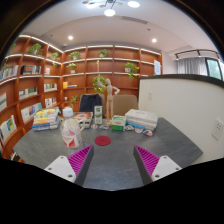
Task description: Pour water
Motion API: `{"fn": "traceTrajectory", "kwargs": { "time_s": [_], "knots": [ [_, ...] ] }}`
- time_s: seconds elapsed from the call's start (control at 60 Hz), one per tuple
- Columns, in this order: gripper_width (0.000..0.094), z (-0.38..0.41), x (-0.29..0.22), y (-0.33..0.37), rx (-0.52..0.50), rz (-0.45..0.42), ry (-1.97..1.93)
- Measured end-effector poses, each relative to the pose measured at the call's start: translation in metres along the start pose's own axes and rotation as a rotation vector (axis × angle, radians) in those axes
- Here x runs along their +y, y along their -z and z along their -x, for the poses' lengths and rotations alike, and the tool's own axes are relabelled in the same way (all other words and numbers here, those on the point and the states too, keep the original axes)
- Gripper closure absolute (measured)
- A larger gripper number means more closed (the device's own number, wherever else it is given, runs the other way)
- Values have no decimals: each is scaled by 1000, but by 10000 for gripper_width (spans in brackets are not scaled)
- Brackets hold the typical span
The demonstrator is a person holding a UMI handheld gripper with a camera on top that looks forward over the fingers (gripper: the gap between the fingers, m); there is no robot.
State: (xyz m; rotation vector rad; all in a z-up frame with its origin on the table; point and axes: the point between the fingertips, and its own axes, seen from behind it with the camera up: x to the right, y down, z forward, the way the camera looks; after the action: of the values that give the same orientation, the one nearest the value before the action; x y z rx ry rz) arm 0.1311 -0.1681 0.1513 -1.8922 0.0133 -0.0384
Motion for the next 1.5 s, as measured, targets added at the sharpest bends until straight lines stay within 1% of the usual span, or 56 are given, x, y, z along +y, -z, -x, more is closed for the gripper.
{"fn": "traceTrajectory", "kwargs": {
  "time_s": [0.117, 0.133, 0.15, 0.2, 0.267, 0.35, 0.433, 0.5, 0.633, 0.733, 0.767, 0.817, 0.867, 0.95, 0.967, 1.0, 1.017, 1.033, 1.05, 1.1, 1.117, 1.267, 1.4, 1.433, 1.5],
  "knots": [
    [89, 47, 28, -9, -55, -16, -8],
    [91, 34, 8, -2, -67, -12, -1],
    [90, 45, 33, -6, -77, -19, -1],
    [92, 69, 50, -14, -100, -27, 1],
    [88, 94, 56, -24, -133, -36, -4],
    [81, 119, 52, -37, -162, -60, -16],
    [54, 133, 44, -54, -164, -86, -24],
    [57, 140, 34, -70, -151, -115, -26],
    [63, 141, 21, -102, -111, -129, -9],
    [150, 143, 20, -119, -100, -111, 1],
    [191, 143, 19, -123, -96, -107, 3],
    [283, 147, 16, -127, -106, -111, 8],
    [400, 149, 13, -130, -108, -122, 13],
    [446, 153, 13, -132, -112, -134, 30],
    [479, 154, 12, -131, -107, -139, 36],
    [494, 154, 11, -131, -100, -149, 42],
    [522, 154, 11, -131, -97, -155, 42],
    [522, 154, 10, -131, -94, -160, 40],
    [563, 154, 10, -131, -93, -165, 43],
    [557, 156, 10, -130, -93, -177, 52],
    [600, 156, 10, -129, -94, -179, 57],
    [601, 157, 8, -132, -97, -182, 57],
    [601, 146, 1, -137, -105, -168, 160],
    [601, 135, -2, -139, -89, -168, 219],
    [601, 110, -12, -147, -22, -166, 378]
  ]
}}
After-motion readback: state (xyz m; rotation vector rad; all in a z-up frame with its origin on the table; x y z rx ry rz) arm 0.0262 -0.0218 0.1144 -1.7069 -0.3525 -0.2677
